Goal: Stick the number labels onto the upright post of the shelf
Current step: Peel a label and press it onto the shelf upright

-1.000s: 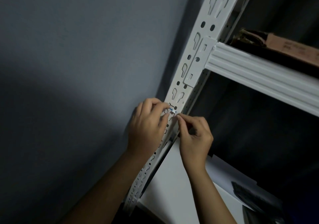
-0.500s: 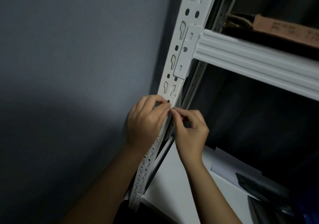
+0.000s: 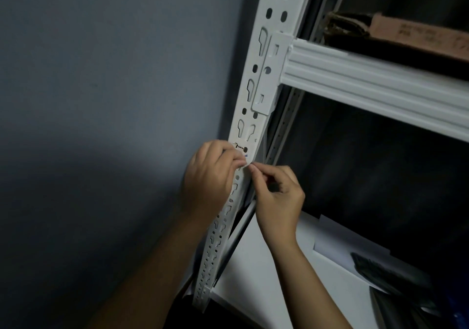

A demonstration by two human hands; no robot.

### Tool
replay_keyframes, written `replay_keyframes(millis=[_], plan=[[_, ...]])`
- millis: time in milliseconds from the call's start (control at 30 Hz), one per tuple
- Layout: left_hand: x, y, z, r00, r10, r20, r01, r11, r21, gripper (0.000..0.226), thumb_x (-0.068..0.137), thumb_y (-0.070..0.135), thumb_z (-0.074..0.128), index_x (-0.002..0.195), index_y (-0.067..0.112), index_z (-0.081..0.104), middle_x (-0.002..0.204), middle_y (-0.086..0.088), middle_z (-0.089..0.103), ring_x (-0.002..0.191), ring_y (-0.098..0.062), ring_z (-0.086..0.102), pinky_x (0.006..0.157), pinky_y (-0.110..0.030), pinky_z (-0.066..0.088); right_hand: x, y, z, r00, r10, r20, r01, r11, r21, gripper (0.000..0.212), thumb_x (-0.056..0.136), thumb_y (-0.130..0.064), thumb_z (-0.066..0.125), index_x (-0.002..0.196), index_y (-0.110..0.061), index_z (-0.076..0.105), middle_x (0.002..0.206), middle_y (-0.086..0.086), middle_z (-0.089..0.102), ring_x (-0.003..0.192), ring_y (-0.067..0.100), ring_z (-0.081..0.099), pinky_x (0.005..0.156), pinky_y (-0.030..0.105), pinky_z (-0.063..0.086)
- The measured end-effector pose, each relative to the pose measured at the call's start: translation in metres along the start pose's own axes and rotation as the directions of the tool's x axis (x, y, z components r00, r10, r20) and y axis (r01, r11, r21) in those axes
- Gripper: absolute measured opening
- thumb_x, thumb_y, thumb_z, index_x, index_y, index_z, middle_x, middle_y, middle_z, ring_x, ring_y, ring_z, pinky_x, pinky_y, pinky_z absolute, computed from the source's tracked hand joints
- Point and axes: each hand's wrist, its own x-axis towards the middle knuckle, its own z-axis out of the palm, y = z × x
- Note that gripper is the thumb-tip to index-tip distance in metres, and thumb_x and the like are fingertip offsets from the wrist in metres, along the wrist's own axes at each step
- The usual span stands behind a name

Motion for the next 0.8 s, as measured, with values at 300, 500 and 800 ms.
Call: replay_keyframes(millis=[300, 500, 800], plan=[[-0.011, 0.012, -0.025, 0.856, -0.479, 0.193, 0.512, 0.737, -0.442, 0.021, 0.087, 0.016, 0.062, 0.077, 0.034, 0.063, 0.084, 0.018, 0.064, 0.082, -0.001, 0.061, 0.075, -0.017, 0.048, 0.000, -0.002, 0.000, 0.995, 0.090, 0.043, -0.094, 0.988, 0.124, 0.012, 0.081, -0.008, 0.074, 0.087, -0.018, 0.075, 0.087, -0.002, 0.068, 0.085, 0.006, 0.064, 0.078, 0.014, 0.049], [0.002, 0.028, -0.034, 0.773, -0.509, 0.378, 0.607, 0.423, -0.672, 0.022, 0.084, -0.002, 0.064, 0.081, 0.020, 0.067, 0.075, 0.012, 0.072, 0.074, -0.001, 0.068, 0.069, -0.012, 0.049, -0.001, -0.016, 0.004, 0.982, 0.171, 0.086, -0.188, 0.948, 0.255, 0.025, 0.084, -0.002, 0.069, 0.084, -0.027, 0.073, 0.089, -0.007, 0.072, 0.087, 0.002, 0.067, 0.078, 0.011, 0.048], [0.002, 0.037, -0.040, 0.745, -0.520, 0.418, 0.629, 0.340, -0.699, 0.023, 0.084, -0.003, 0.064, 0.085, 0.019, 0.069, 0.079, 0.007, 0.074, 0.078, -0.007, 0.070, 0.071, -0.014, 0.051, -0.005, -0.022, -0.003, 0.981, 0.114, 0.156, -0.152, 0.953, 0.260, 0.027, 0.087, 0.002, 0.065, 0.094, -0.023, 0.071, 0.094, -0.006, 0.070, 0.091, 0.000, 0.066, 0.081, 0.011, 0.048]])
